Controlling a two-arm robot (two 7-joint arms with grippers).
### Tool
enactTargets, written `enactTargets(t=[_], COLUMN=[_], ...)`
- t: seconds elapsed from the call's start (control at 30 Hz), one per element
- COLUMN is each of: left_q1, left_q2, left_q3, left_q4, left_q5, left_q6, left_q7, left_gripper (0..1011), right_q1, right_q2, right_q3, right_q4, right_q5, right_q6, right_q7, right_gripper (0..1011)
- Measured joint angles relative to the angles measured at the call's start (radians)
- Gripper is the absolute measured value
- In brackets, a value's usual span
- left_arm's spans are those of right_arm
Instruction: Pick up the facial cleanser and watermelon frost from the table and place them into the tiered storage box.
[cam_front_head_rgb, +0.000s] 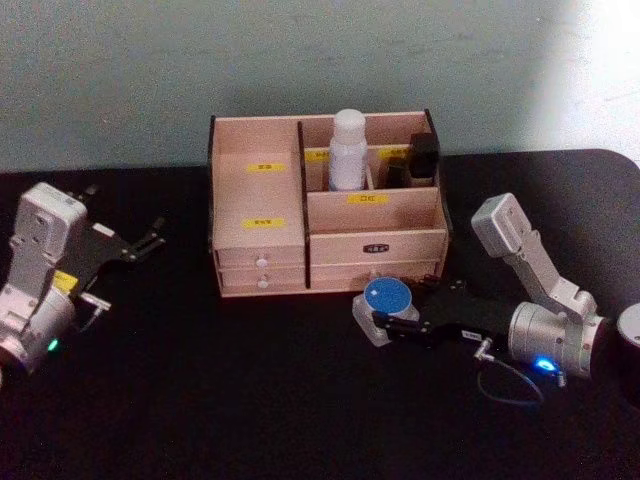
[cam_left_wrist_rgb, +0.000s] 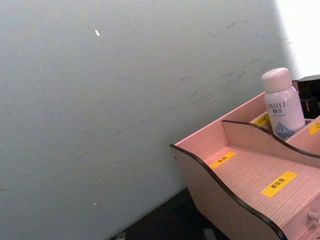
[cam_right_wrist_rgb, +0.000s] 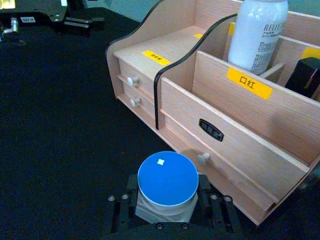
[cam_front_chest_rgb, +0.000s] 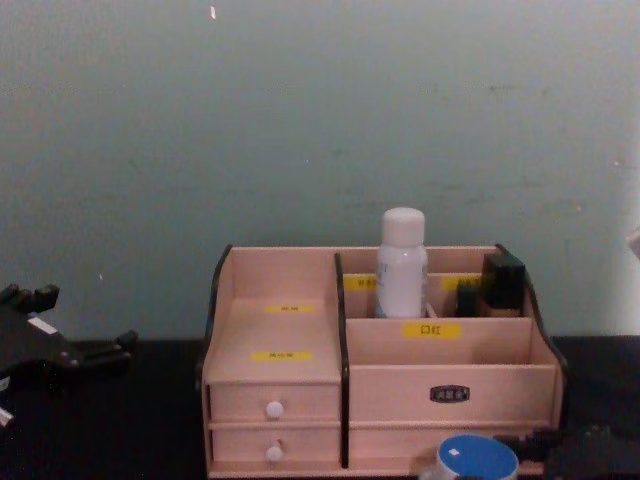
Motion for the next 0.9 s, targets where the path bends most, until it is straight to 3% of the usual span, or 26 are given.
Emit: enactTargets(t=[0.1, 0.47, 0.9], left_q1=[0.000, 0.000, 0.000], left_q2=[0.000, 0.000, 0.000], left_q3=[0.000, 0.000, 0.000], left_q4=[0.000, 0.000, 0.000], left_q5=[0.000, 0.000, 0.000], left_q6=[0.000, 0.000, 0.000], left_q7=[0.000, 0.000, 0.000], left_gripper=[1001, 1001, 1001], right_q1=[0.000, -0.003, -0.035], right_q2=[0.000, 0.004, 0.057], right_q3=[0.000, 0.004, 0.020], right_q4=[0.000, -0.006, -0.111], right_q5=[0.000, 0.004, 0.044], right_q6=[0.000, -0.003, -0.013], right_q7=[0.000, 0.004, 0.043], right_gripper=[708, 708, 708])
